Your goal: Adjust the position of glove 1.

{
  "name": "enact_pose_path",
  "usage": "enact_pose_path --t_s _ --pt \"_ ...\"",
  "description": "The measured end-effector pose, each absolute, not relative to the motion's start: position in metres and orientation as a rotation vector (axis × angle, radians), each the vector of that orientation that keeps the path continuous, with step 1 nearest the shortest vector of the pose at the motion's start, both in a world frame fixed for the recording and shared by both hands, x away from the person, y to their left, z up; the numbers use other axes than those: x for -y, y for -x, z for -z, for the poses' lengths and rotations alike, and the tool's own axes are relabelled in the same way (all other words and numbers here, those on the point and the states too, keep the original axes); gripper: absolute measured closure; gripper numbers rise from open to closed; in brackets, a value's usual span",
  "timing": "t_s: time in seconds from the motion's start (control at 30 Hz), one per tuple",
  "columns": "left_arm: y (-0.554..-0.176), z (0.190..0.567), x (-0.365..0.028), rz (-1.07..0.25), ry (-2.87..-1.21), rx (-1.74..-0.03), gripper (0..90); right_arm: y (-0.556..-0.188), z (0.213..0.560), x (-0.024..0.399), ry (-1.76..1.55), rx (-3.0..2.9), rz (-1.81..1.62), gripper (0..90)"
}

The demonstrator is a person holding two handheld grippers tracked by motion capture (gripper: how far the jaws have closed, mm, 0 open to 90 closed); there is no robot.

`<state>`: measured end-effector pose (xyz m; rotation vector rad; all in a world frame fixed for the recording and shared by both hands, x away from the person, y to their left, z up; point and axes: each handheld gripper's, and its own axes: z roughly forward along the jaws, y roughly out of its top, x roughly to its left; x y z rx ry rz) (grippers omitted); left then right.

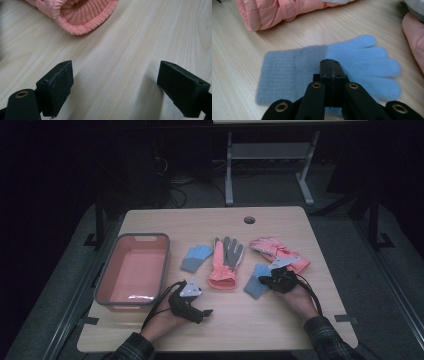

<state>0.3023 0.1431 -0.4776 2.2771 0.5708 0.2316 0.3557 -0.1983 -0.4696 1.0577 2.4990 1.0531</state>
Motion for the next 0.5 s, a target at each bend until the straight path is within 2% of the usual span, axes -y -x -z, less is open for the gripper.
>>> enact_pose_path --t_s 0.5 --pt "-0.302 0.478 -0.144 -0.233 -2.280 -0.569 12.8 -0.331 0.467 0.188 -1.025 -2.557 -1.045 89.8"
